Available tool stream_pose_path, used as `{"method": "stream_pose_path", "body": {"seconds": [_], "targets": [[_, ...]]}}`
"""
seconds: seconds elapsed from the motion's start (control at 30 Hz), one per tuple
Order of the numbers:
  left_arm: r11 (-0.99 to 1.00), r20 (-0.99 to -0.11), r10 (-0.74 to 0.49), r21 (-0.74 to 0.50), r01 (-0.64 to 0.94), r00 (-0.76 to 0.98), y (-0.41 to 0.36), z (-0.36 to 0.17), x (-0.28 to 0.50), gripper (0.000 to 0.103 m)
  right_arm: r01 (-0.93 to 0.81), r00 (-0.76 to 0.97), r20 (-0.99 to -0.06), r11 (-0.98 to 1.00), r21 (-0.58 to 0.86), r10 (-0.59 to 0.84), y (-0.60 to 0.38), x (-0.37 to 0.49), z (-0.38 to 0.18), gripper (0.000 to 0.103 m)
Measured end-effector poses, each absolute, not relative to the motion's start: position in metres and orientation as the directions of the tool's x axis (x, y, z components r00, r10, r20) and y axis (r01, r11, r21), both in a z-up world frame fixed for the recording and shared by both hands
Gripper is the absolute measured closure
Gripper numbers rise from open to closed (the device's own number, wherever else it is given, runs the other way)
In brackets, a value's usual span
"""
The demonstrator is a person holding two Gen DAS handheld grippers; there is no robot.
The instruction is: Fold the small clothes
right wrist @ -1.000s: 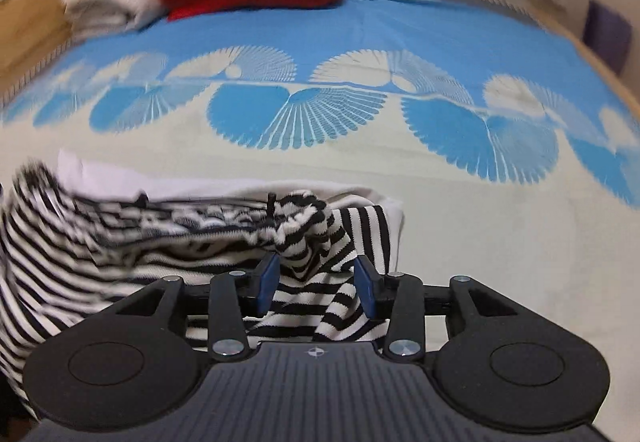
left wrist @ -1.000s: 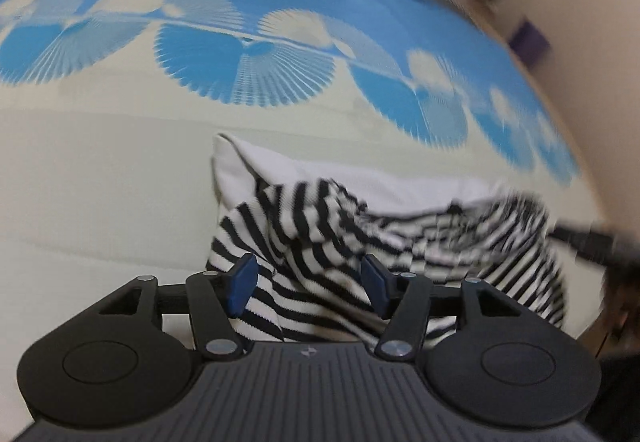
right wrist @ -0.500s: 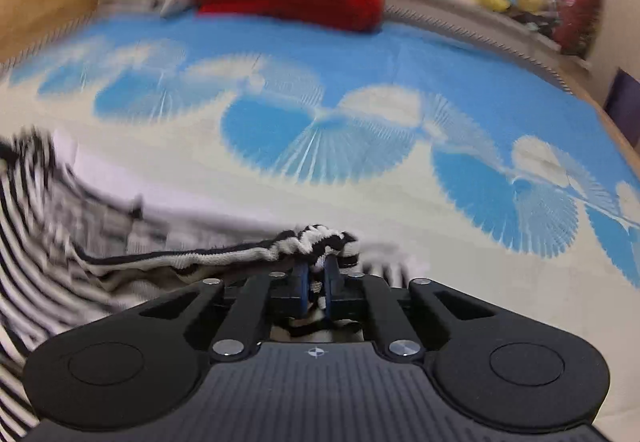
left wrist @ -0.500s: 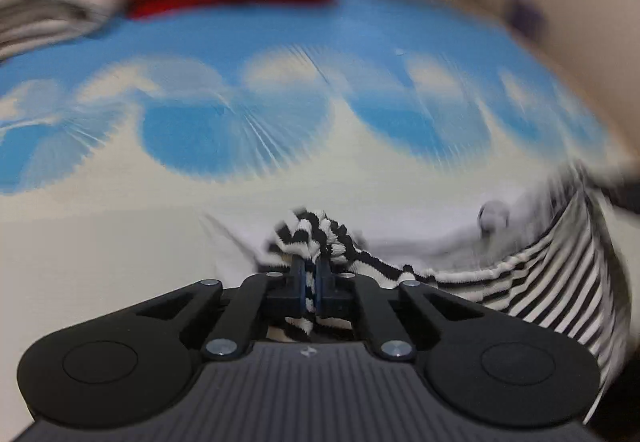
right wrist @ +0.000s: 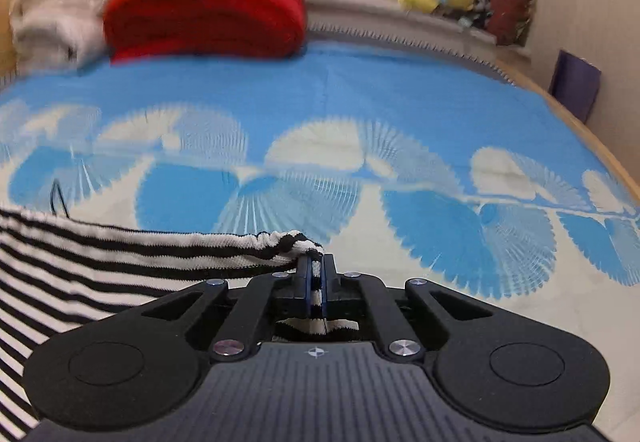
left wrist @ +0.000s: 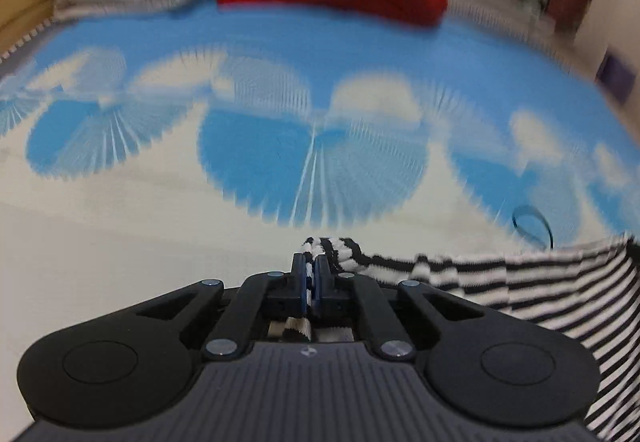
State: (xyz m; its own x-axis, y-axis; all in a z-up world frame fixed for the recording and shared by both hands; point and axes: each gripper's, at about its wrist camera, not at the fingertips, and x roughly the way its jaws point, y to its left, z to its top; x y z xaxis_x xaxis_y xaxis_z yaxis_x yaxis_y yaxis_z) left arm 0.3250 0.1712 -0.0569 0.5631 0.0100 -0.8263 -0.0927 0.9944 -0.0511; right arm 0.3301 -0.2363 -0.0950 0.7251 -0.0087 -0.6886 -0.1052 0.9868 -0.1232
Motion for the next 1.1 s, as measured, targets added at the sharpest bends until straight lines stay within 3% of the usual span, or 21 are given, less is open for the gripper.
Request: {"method": "stream_pose_path", "body": {"seconds": [0.1, 0.13, 0.17, 0.2, 0.27, 0.37, 0.5, 0.63, 0.77, 0.93, 1.1], "targets": [[0.995, -0.878, -0.012, -0.057, -0.081, 0.478, 0.17, -0.08, 0.33, 0.095, -0.177, 0.571, -0.82, 0.97, -0.168, -0.038, -0.225, 0.341, -0.136, 0.098], [0.995, -0.875, -0.016, -0.061, -0.078, 0.483, 0.17, -0.079, 0.329, 0.091, -0.187, 0.573, -0.818, 0.962, -0.2, -0.058, -0.221, 0.339, -0.141, 0.097], [0.994, -0.877, -0.024, -0.072, -0.081, 0.479, 0.171, -0.076, 0.328, 0.08, -0.2, 0.585, -0.808, 0.953, -0.23, -0.072, -0.218, 0.338, -0.14, 0.096], [0.992, -0.88, -0.038, -0.09, -0.088, 0.473, 0.174, -0.072, 0.326, 0.061, -0.201, 0.586, -0.806, 0.95, -0.239, -0.079, -0.216, 0.337, -0.137, 0.091], [0.985, -0.871, -0.066, -0.135, -0.107, 0.487, 0.181, -0.058, 0.319, 0.048, -0.151, 0.593, -0.803, 0.971, -0.185, -0.06, -0.224, 0.335, -0.124, 0.082], [0.972, -0.825, -0.115, -0.208, -0.108, 0.553, 0.198, -0.021, 0.297, 0.045, -0.037, 0.632, -0.775, 0.999, -0.034, -0.003, -0.258, 0.32, -0.089, 0.069], [0.951, -0.809, -0.181, -0.288, -0.11, 0.559, 0.221, 0.016, 0.255, 0.044, 0.051, 0.645, -0.762, 0.993, 0.11, 0.051, -0.306, 0.283, -0.047, 0.063], [0.939, -0.828, -0.231, -0.328, -0.106, 0.512, 0.244, 0.014, 0.202, 0.044, 0.061, 0.578, -0.8, 0.969, 0.24, 0.162, -0.343, 0.232, -0.042, 0.056], [0.883, -0.87, -0.281, -0.399, -0.245, 0.404, 0.267, -0.029, 0.172, 0.046, 0.083, 0.496, -0.849, 0.963, 0.256, 0.183, -0.356, 0.184, -0.072, 0.055], [0.898, -0.908, -0.282, -0.363, -0.246, 0.311, 0.269, -0.054, 0.172, 0.046, 0.121, 0.435, -0.882, 0.959, 0.258, 0.182, -0.365, 0.17, -0.088, 0.056], [0.911, -0.913, -0.304, -0.362, -0.197, 0.271, 0.26, -0.061, 0.175, 0.047, 0.042, 0.374, -0.908, 0.974, 0.221, 0.19, -0.349, 0.167, -0.1, 0.056]]}}
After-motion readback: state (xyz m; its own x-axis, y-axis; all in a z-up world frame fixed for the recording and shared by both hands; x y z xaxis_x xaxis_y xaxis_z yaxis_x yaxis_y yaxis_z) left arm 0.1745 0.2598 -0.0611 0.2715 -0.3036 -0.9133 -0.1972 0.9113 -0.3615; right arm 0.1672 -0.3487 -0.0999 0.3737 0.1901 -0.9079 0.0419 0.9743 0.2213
